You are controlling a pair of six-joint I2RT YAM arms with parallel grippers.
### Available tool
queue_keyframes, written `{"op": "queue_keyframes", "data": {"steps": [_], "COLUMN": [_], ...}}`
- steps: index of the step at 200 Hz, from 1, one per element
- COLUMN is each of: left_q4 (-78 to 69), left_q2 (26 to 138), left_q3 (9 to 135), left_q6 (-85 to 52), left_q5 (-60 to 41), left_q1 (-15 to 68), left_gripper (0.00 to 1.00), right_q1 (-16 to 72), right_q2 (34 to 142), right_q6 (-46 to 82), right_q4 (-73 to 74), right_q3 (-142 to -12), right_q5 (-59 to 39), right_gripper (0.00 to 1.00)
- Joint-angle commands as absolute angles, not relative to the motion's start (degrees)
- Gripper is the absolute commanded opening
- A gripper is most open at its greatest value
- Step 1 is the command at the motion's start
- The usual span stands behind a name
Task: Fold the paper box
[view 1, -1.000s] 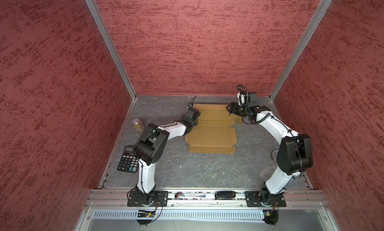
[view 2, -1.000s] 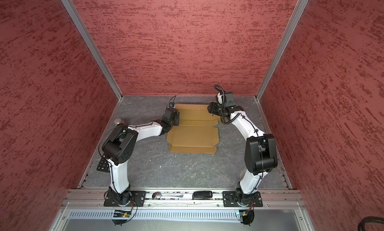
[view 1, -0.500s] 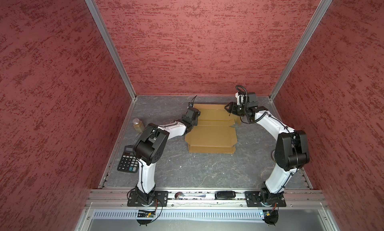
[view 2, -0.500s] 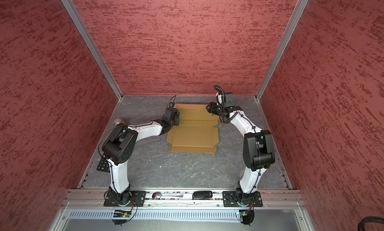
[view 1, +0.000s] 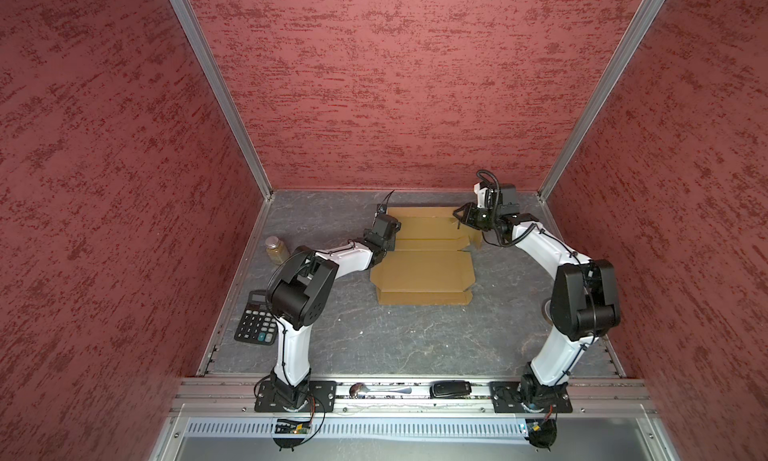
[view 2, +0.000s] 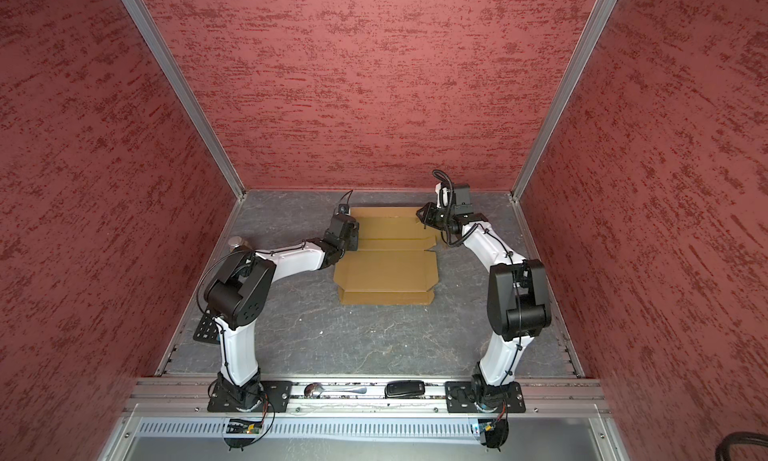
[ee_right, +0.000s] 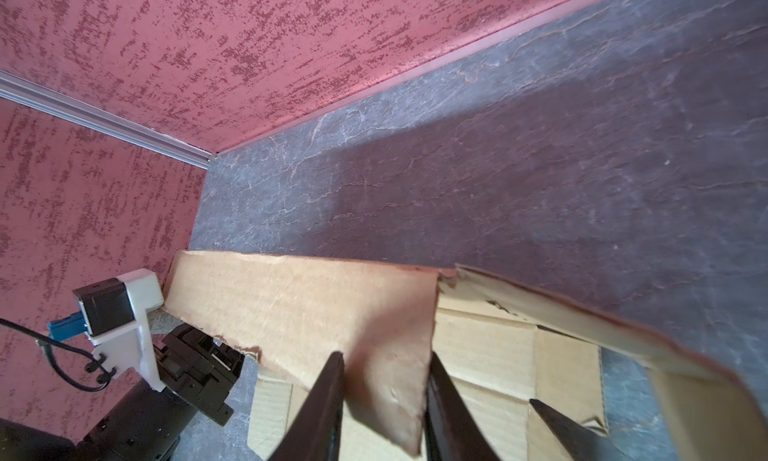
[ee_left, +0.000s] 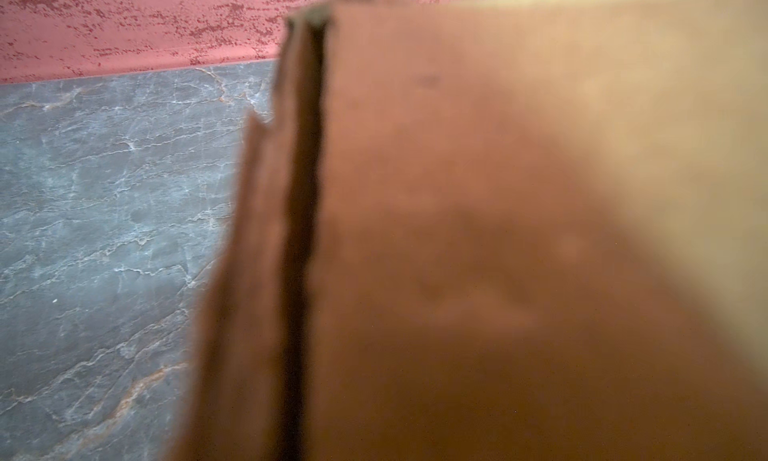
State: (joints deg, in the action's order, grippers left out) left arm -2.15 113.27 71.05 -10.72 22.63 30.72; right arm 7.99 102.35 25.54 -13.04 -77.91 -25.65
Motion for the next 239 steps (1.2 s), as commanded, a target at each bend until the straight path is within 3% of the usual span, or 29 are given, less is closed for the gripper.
{"op": "queue_keyframes", "data": {"steps": [1,27,50,140,205,239], "left_q4": [-0.79,-0.36,0.40,5.16,9.06,9.75], "left_q2": [112.59,112.42,112.32,112.68,113.29,113.29], "left_q3": [71.80,71.79,71.93,74.29,77.93,78.24], "left_q6": [-10.80,-11.64,-12.38,-13.92,-12.75,-12.24], "left_q5": [22.15,21.93,21.67,20.09,17.84,17.69], "left_q1": [31.28,30.81,30.28,29.41,29.05,29.00], "left_gripper": [0.09,0.09,0.09,0.08,0.08,0.08], "right_q1": [7.76,7.56,7.26,7.81,10.55,10.68], "right_q2": [102.23,100.92,97.72,84.00,88.11,92.46], "right_q6": [26.01,25.15,23.93,20.93,20.26,20.59], "right_q4": [-10.57,-13.10,-15.43,-19.50,-13.23,-6.75], "right_q3": [-77.43,-77.82,-76.77,-65.23,-60.15,-58.14], "right_q5": [-27.75,-25.21,-22.38,-20.74,-17.94,-16.81], "right_gripper": [0.37,0.54,0.59,0.62,0.62,0.67]}}
